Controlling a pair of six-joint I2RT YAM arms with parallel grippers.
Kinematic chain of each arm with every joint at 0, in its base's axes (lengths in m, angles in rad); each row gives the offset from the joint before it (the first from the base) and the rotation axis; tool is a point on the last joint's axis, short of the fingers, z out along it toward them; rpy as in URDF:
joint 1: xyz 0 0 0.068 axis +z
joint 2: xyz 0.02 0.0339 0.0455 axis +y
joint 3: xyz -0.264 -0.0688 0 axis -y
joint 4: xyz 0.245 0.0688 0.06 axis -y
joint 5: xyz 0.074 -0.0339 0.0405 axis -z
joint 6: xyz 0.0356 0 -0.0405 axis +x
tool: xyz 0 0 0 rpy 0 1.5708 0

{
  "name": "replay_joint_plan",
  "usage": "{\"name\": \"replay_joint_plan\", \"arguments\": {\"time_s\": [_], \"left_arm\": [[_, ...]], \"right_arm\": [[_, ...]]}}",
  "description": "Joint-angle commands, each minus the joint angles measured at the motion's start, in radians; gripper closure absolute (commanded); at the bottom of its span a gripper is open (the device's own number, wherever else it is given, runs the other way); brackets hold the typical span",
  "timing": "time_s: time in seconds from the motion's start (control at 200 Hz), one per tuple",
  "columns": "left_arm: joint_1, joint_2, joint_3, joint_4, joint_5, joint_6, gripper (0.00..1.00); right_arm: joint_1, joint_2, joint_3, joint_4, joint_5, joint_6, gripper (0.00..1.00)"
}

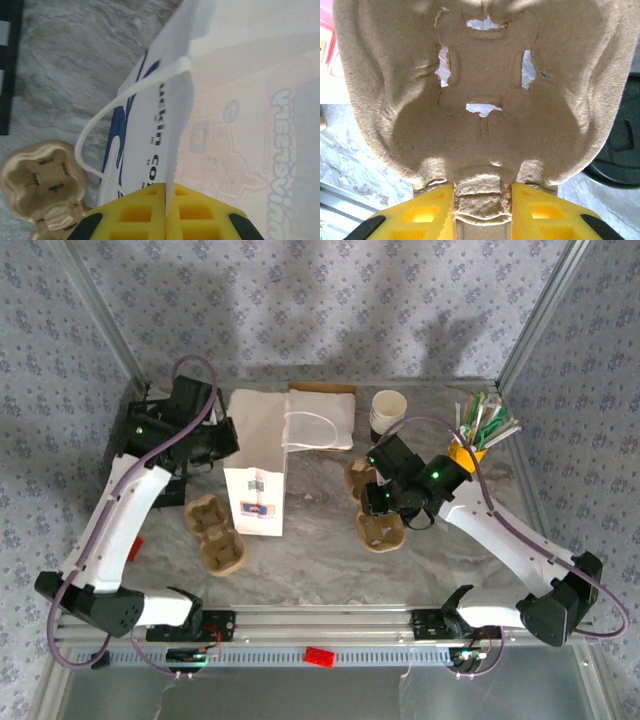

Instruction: Pack the takeout coffee

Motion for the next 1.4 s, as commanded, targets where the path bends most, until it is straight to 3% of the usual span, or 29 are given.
{"name": "replay_joint_plan", "arguments": {"time_s": [0.0,0.28,0.545,0.695,0.8,0.955,1.079,1.134,1.304,1.394], "left_arm": [[-0.060,-0.052,-0.041,0.029,-0.023,-0.106,1.00],[-0.104,-0.148,-0.209,0.179,0.003,-0.260,1.00],[-0.157,-0.124,-0.241,0.152,-0.097,-0.283,0.99],[-0.168,-0.110,-0.229,0.144,-0.073,-0.274,0.66],[-0.153,-0.104,-0.184,0.077,-0.081,-0.251,0.55],[-0.094,-0.047,-0.034,-0.092,-0.002,-0.163,0.42],[-0.082,-0.034,0.027,-0.100,0.086,-0.071,0.17],[-0.068,-0.018,0.049,-0.096,0.150,-0.055,0.19],[-0.067,0.004,-0.006,-0.090,0.149,0.037,0.24],[-0.067,0.035,0.001,-0.079,0.137,0.079,0.37]], "right_arm": [[-0.004,-0.032,-0.004,-0.073,0.017,0.017,0.71],[-0.007,-0.028,0.021,-0.106,0.029,0.057,0.71],[-0.016,0.011,0.059,-0.110,0.047,0.066,0.71],[-0.021,0.018,0.077,-0.132,0.048,0.083,0.71],[-0.021,0.022,0.090,-0.157,0.054,0.103,0.71],[-0.022,0.026,0.129,-0.205,0.028,0.151,0.72],[-0.024,0.003,0.165,-0.267,0.011,0.188,0.71],[-0.027,-0.006,0.175,-0.295,0.013,0.209,0.71],[-0.044,-0.027,0.188,-0.336,0.031,0.216,0.71],[-0.050,-0.019,0.210,-0.339,0.020,0.199,0.71]]}}
